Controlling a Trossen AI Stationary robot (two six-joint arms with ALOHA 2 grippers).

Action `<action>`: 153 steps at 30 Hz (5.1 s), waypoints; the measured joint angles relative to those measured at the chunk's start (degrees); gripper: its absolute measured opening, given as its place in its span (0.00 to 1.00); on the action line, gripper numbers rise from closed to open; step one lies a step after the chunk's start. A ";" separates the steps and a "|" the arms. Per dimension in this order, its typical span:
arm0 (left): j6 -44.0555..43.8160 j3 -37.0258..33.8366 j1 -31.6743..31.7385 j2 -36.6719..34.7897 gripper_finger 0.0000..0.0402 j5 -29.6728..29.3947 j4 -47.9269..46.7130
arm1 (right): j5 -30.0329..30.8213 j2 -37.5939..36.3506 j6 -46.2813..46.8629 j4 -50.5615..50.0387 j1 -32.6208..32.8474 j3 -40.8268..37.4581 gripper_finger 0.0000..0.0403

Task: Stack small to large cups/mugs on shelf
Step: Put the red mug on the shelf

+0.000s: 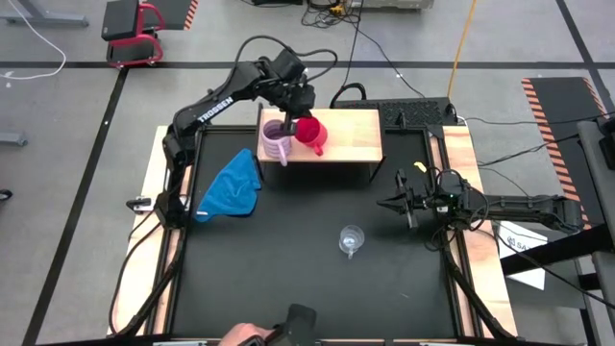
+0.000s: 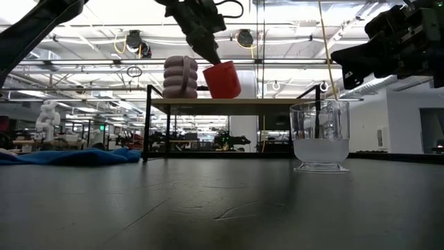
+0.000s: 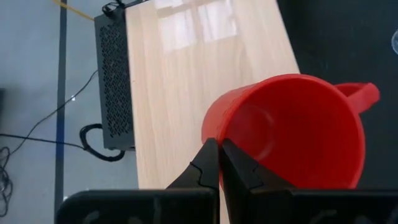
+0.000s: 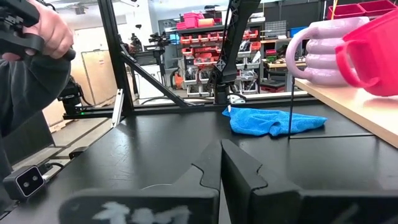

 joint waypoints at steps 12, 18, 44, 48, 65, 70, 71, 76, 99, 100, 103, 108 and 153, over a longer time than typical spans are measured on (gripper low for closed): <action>1.11 0.00 0.58 -0.02 0.00 -1.11 -3.47 | 0.00 0.00 0.00 0.00 0.00 0.01 0.00; 2.17 0.00 0.58 -0.07 0.00 -1.05 -3.61 | 0.00 0.00 0.02 0.10 0.00 0.00 0.00; 2.52 0.13 0.55 3.41 0.01 -1.38 -0.84 | 0.01 0.24 0.26 0.45 0.00 0.01 0.00; 2.01 0.11 -0.28 3.41 0.01 -2.31 -0.20 | 0.02 0.34 0.00 0.44 0.00 0.02 0.00; 0.59 0.04 -2.96 3.41 0.01 -4.79 -0.09 | 0.00 0.37 -0.02 0.39 0.00 0.00 0.00; -0.02 0.04 -2.96 3.41 0.01 -4.74 -0.15 | 0.00 0.37 -0.02 0.32 0.00 0.01 0.00; -0.08 0.02 -2.96 3.41 0.01 -4.72 -0.15 | 0.00 0.37 -0.02 0.28 0.00 0.01 0.00; -0.42 0.00 -3.05 3.41 0.01 -4.54 -0.29 | 0.00 0.37 -0.02 0.13 0.00 0.00 0.00; -1.21 -0.34 -3.10 3.89 0.11 -4.21 -1.57 | 0.00 0.37 0.28 -0.04 0.00 0.01 0.00; -1.23 -0.54 -3.12 4.17 0.13 -4.05 -2.43 | 0.00 0.37 0.36 -0.04 0.00 0.00 0.00; -0.93 -0.46 -3.20 4.05 0.18 -3.82 -1.80 | -0.02 0.38 0.42 -0.04 0.00 0.01 0.00; -0.38 -0.26 -3.10 3.81 0.21 -3.74 -1.53 | -0.01 0.61 0.42 -0.04 0.00 0.01 0.00; -7.68 -0.02 -5.28 3.42 0.07 -7.56 -1.69 | -0.02 0.63 0.45 -0.52 0.00 0.02 0.00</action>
